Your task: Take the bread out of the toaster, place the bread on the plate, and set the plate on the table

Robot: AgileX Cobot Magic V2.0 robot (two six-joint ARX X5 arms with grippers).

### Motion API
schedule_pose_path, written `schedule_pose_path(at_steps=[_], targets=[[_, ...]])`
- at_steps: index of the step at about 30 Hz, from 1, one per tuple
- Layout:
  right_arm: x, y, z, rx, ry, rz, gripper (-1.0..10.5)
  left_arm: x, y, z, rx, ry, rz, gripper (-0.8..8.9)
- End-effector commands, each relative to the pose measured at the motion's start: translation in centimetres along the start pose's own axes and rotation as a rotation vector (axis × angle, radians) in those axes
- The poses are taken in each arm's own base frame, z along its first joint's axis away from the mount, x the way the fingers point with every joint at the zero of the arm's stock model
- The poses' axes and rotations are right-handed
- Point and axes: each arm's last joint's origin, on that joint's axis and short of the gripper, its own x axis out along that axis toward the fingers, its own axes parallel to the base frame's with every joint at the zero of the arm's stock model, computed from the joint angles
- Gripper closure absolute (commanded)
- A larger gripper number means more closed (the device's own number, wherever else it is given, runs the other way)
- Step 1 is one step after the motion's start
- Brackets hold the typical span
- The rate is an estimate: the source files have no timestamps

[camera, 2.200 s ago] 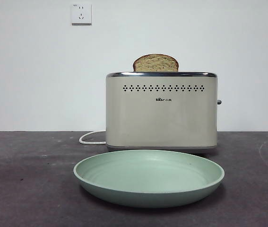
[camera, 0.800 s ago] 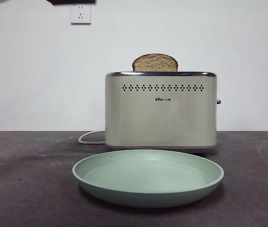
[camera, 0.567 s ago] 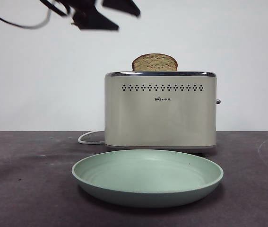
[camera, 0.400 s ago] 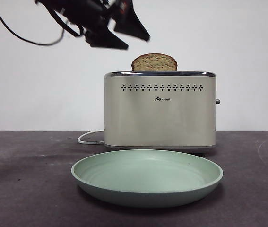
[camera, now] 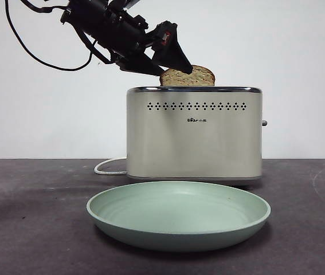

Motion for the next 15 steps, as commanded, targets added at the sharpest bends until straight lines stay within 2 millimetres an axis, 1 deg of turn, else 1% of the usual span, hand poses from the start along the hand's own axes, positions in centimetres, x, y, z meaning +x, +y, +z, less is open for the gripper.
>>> schedule_pose_path(at_steps=[1, 2, 4, 13, 15], targets=[[0.0, 0.0, 0.0, 0.005, -0.002, 0.001, 3.2, 0.5, -0.1, -0.1, 0.012, 0.001, -0.005, 5.58], [0.0, 0.1, 0.0, 0.006, -0.001, 0.001, 3.2, 0.5, -0.1, -0.2, 0.011, 0.004, -0.007, 5.93], [0.0, 0.1, 0.0, 0.01, -0.001, 0.001, 3.2, 0.5, -0.2, -0.3, 0.005, 0.017, -0.015, 6.31], [0.0, 0.1, 0.0, 0.024, 0.0, 0.002, 3.2, 1.0, -0.4, -1.3, -0.023, 0.07, -0.037, 6.37], [0.0, 0.1, 0.0, 0.025, 0.0, 0.002, 3.2, 1.0, -0.4, -1.2, -0.023, 0.068, -0.036, 7.19]])
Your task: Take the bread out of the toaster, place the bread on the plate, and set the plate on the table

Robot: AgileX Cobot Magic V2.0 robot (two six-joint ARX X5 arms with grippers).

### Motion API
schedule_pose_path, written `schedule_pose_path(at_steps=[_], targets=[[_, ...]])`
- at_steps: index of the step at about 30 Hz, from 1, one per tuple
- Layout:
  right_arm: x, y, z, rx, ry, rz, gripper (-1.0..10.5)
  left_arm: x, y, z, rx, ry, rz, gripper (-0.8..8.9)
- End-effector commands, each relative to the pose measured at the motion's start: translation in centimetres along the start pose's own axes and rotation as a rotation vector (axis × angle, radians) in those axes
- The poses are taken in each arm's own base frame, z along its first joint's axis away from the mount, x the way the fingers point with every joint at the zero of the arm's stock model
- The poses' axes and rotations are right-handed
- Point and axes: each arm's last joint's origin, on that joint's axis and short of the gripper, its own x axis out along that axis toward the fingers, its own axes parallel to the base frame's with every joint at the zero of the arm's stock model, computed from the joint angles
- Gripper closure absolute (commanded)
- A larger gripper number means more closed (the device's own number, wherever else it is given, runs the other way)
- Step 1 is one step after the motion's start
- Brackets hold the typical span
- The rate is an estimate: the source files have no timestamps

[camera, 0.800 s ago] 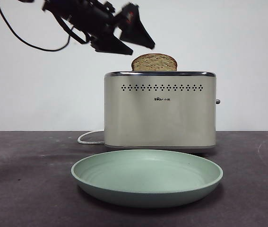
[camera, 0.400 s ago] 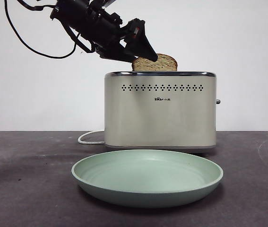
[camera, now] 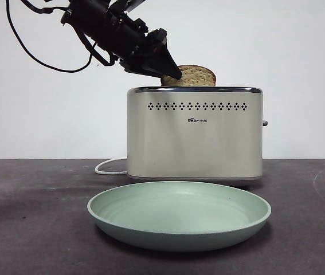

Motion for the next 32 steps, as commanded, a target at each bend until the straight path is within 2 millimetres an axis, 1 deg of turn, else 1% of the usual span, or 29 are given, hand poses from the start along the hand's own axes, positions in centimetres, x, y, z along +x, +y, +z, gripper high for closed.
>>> schedule_pose_path(at_steps=[1, 3, 7, 9, 15, 19, 24, 28, 32], targets=[[0.0, 0.1, 0.0, 0.005, -0.003, 0.002, 3.2, 0.9, -0.4, -0.9, -0.01, 0.03, -0.032, 7.6], [0.0, 0.1, 0.0, 0.006, -0.002, 0.002, 3.2, 0.9, -0.4, -0.8, -0.012, 0.025, -0.031, 8.28], [0.0, 0.1, 0.0, 0.008, 0.003, 0.002, 3.2, 0.9, -0.3, -0.6, -0.015, 0.002, -0.019, 8.21], [0.0, 0.1, 0.0, 0.008, 0.003, 0.002, 3.2, 0.7, -0.2, -0.2, -0.01, -0.024, -0.008, 8.22], [0.0, 0.1, 0.0, 0.008, 0.003, 0.002, 3.2, -1.4, 0.4, 1.8, -0.003, -0.103, 0.056, 8.22], [0.0, 0.1, 0.0, 0.008, 0.003, 0.002, 3.2, -3.4, 0.9, 3.5, 0.004, -0.128, 0.106, 8.22], [0.0, 0.1, 0.0, 0.008, 0.003, 0.002, 3.2, -6.3, 1.1, 6.4, 0.014, -0.165, 0.134, 8.22], [0.0, 0.0, 0.0, 0.01, 0.005, 0.002, 3.2, -9.1, 0.7, 9.1, 0.033, -0.218, 0.151, 8.21], [0.2, -0.1, 0.1, 0.013, 0.011, 0.002, 3.2, -12.5, -0.1, 11.3, -0.009, -0.299, 0.165, 8.21]])
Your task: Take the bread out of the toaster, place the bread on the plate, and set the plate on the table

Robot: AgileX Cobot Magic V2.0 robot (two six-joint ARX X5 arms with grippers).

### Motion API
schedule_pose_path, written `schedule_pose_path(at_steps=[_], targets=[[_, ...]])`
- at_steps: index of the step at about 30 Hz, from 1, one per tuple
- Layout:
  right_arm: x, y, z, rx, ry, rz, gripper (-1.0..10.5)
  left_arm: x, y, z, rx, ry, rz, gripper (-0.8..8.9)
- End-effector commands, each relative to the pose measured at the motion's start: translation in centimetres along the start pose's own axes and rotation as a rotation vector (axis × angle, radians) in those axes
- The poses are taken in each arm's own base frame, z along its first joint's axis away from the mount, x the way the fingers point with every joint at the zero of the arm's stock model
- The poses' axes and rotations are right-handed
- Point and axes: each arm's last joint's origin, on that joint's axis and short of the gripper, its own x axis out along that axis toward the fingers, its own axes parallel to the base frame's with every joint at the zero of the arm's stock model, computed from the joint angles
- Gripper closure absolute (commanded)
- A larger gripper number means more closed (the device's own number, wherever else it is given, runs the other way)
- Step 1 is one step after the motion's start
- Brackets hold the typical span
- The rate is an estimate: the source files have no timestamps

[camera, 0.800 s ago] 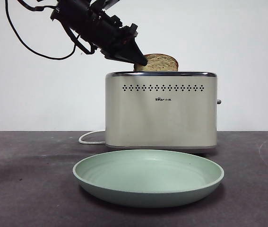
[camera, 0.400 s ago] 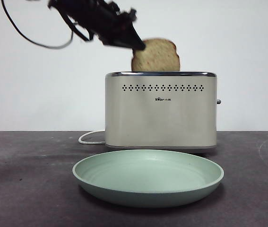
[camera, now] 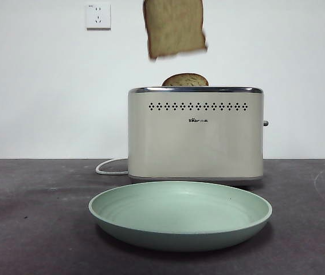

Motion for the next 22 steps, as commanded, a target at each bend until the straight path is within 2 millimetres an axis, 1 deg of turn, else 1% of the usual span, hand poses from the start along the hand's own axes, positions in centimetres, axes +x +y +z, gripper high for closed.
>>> schedule_pose_path(at_steps=[1, 5, 9, 11, 16, 19, 22], targets=[[0.2, -0.1, 0.2, 0.006, 0.001, 0.002, 3.2, -2.1, -0.1, 2.0, -0.056, -0.058, 0.018, 8.21], [0.6, -0.3, 0.3, 0.016, 0.018, 0.003, 3.2, -5.8, -0.5, 3.8, -0.142, -0.065, 0.046, 8.2], [1.3, -0.7, 0.6, 0.03, 0.042, 0.005, 3.2, -9.2, -1.1, 4.5, -0.199, -0.008, 0.102, 8.19], [1.8, -1.0, 0.7, 0.041, 0.061, 0.006, 3.2, -11.2, -1.5, 4.7, -0.236, 0.029, 0.13, 8.19], [2.8, -1.6, 1.0, 0.061, 0.096, 0.008, 3.2, -14.1, -2.2, 4.7, -0.289, 0.085, 0.143, 8.19], [3.4, -2.0, 1.2, 0.072, 0.114, 0.009, 3.2, -15.2, -2.9, 4.1, -0.342, 0.112, 0.144, 8.19], [4.0, -2.3, 1.3, 0.083, 0.133, 0.01, 3.2, -16.3, -3.7, 3.0, -0.381, 0.12, 0.145, 8.19]])
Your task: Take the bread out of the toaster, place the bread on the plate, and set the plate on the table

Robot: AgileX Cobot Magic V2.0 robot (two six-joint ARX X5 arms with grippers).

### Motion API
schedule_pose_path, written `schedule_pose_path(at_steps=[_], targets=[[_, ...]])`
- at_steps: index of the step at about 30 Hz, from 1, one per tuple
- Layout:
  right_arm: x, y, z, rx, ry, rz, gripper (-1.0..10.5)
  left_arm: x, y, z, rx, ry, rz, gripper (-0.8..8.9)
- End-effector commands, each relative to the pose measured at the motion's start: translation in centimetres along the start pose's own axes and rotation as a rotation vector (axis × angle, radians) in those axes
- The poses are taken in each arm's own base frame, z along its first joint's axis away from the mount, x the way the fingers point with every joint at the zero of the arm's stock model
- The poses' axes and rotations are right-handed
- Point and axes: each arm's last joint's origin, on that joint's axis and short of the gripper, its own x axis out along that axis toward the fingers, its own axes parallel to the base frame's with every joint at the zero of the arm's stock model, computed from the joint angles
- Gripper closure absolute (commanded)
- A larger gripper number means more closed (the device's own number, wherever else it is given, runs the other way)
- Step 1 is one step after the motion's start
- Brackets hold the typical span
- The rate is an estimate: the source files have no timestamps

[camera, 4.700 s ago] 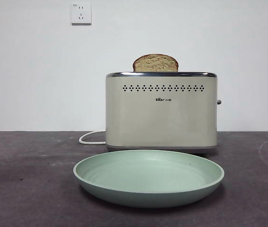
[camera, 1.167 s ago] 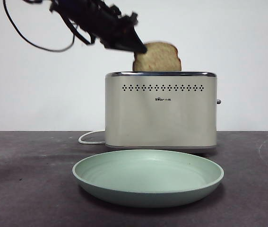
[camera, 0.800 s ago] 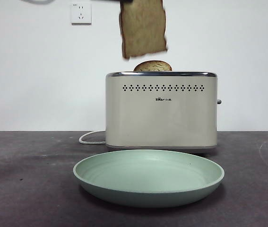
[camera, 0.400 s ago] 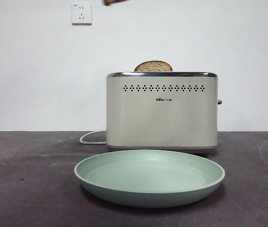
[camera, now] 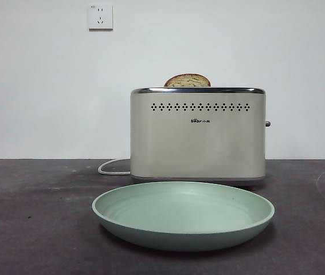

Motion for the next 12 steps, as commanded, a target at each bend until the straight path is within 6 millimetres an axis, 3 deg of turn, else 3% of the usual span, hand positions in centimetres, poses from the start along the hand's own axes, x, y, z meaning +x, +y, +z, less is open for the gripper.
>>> schedule_pose_path(at_steps=[1, 5, 12], targets=[[0.4, -0.2, 0.2, 0.011, 0.01, 0.004, 3.2, -0.5, 0.0, -1.7, -0.064, 0.027, 0.004, 8.19], [0.9, -0.5, 0.4, 0.023, 0.03, 0.005, 3.2, -1.7, -0.3, -4.7, -0.111, 0.052, 0.006, 8.2], [2.6, -1.5, 1.0, 0.052, 0.082, 0.007, 3.2, -3.3, -0.6, -11.9, -0.249, 0.077, 0.01, 8.2]])
